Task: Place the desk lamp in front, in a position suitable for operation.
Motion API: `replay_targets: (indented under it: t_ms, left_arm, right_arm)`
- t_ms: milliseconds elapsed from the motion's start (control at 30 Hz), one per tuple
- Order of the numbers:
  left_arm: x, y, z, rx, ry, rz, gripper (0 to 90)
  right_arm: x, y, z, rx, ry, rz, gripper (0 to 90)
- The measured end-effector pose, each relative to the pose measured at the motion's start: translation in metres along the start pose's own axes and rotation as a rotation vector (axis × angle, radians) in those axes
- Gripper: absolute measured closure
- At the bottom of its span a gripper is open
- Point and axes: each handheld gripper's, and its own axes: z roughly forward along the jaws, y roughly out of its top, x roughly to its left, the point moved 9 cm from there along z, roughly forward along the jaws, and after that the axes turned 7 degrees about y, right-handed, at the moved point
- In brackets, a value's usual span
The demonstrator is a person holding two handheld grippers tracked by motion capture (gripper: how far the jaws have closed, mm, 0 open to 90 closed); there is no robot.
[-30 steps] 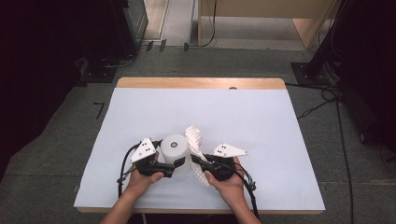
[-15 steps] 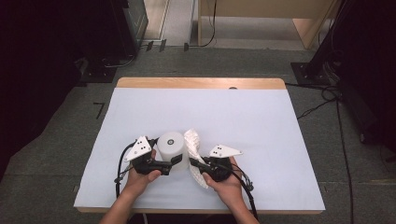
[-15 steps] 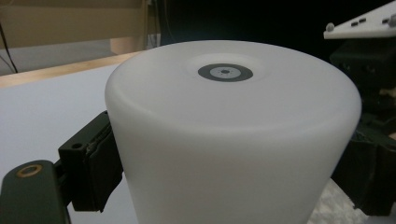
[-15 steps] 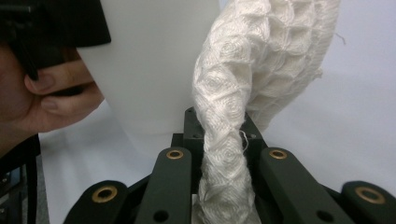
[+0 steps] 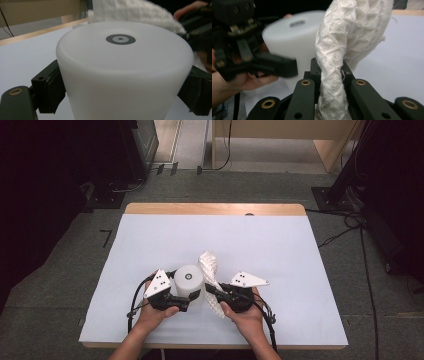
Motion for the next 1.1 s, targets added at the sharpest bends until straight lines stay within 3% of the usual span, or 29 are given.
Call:
replay_targets:
  t_ms: [167, 300, 500, 600, 733, 933, 1000, 1033, 1100]
  left_arm:
    - [0.008, 0.009, -0.007, -0.059, 0.009, -0.031, 9.0]
    - [0.009, 0.006, -0.001, -0.05, 0.029, -0.021, 9.0]
    - [0.008, -0.006, 0.011, 0.001, 0.077, 0.031, 9.0]
    - [0.011, -0.011, 0.014, 0.016, 0.128, 0.063, 8.9]
    - [0.016, -0.015, 0.015, 0.02, 0.138, 0.042, 8.8]
    - [0.013, -0.018, 0.016, 0.028, 0.149, 0.049, 8.6]
    - [0.015, -0.018, 0.015, 0.012, 0.197, 0.046, 5.3]
    - [0.015, -0.016, 0.012, -0.009, 0.21, 0.028, 0.0]
    - [0.013, -0.016, 0.011, -0.019, 0.226, -0.001, 0.0]
  right_arm:
    - [-0.004, -0.02, 0.014, 0.072, -0.005, 0.024, 80.2]
    - [-0.008, -0.025, 0.015, 0.09, -0.02, 0.034, 80.2]
    - [-0.006, -0.012, 0.003, 0.034, -0.019, 0.023, 80.2]
    - [-0.005, -0.003, -0.003, 0.007, -0.025, 0.008, 80.2]
    - [-0.011, -0.001, -0.008, -0.005, -0.042, 0.016, 80.2]
    - [-0.016, 0.0, -0.011, -0.015, -0.053, 0.033, 80.2]
    - [-0.018, 0.0, -0.012, -0.016, -0.056, 0.034, 80.1]
    - [-0.019, 0.0, -0.012, -0.017, -0.06, 0.034, 80.1]
    - [-0.02, 0.001, -0.012, -0.02, -0.06, 0.034, 80.1]
